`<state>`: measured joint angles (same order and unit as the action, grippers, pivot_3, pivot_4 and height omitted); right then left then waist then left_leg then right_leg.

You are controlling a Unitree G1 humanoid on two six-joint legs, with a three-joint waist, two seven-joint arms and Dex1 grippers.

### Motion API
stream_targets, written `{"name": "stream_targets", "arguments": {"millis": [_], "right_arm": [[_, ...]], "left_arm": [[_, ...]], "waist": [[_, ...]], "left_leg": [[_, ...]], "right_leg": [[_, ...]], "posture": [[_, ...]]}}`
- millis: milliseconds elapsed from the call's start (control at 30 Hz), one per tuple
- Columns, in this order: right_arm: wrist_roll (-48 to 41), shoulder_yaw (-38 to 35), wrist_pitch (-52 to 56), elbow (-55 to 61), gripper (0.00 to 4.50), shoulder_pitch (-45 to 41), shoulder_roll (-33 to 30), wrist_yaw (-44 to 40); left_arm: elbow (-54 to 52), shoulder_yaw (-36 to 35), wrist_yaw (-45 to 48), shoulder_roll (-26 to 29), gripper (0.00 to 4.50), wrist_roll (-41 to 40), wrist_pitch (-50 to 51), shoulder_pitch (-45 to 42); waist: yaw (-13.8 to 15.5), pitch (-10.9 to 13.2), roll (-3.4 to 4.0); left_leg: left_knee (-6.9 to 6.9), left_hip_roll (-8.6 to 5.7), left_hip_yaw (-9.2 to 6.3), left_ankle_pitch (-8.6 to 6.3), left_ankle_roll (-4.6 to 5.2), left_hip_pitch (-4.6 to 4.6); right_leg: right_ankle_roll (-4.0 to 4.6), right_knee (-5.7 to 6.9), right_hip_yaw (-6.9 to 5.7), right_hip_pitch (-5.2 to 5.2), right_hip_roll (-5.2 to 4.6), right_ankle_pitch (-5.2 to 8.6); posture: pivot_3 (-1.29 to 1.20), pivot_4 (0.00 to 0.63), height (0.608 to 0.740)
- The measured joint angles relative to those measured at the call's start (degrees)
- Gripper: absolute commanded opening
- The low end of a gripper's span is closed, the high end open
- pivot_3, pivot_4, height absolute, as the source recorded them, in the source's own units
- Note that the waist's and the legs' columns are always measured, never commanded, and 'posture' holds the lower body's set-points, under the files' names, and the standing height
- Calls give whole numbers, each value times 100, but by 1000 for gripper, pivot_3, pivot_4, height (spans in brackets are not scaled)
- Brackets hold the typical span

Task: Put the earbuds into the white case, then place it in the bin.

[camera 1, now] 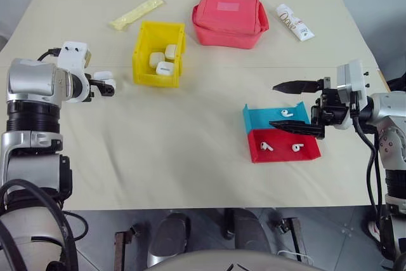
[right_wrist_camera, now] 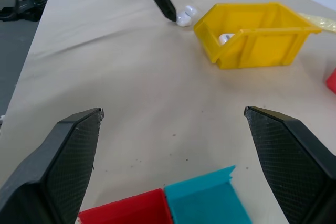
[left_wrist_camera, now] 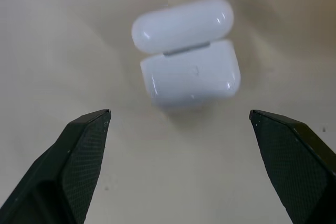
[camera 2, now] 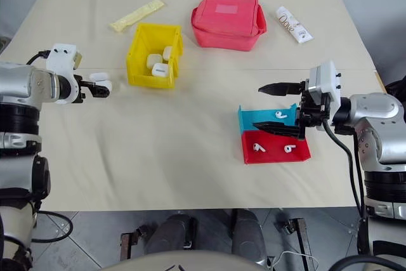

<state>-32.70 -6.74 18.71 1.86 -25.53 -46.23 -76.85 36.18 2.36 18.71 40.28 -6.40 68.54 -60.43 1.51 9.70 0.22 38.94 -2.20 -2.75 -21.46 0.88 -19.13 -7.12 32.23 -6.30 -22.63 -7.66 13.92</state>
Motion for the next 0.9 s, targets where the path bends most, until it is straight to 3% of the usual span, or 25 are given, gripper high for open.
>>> {"name": "stream_targets", "arguments": {"millis": [467,900], "right_arm": [[-5,-42,16,156,4500,251,-6,128],[-5,-42,43,223,4500,357,-25,212]], "left_arm": [[2094,-93,-343,-542,4493,401,-821,-981],[3030,-649,-949,-714,4493,422,-1169,-1376]], "waist": [[7,6,-17],[18,6,-20]], "left_leg": [[6,-1,11,0,-1,2],[10,-2,16,0,-1,6]], "right_leg": [[-4,5,-19,0,-1,-2],[-6,13,-22,0,-4,-3]], "posture": [[0,150,740],[0,150,740]]}}
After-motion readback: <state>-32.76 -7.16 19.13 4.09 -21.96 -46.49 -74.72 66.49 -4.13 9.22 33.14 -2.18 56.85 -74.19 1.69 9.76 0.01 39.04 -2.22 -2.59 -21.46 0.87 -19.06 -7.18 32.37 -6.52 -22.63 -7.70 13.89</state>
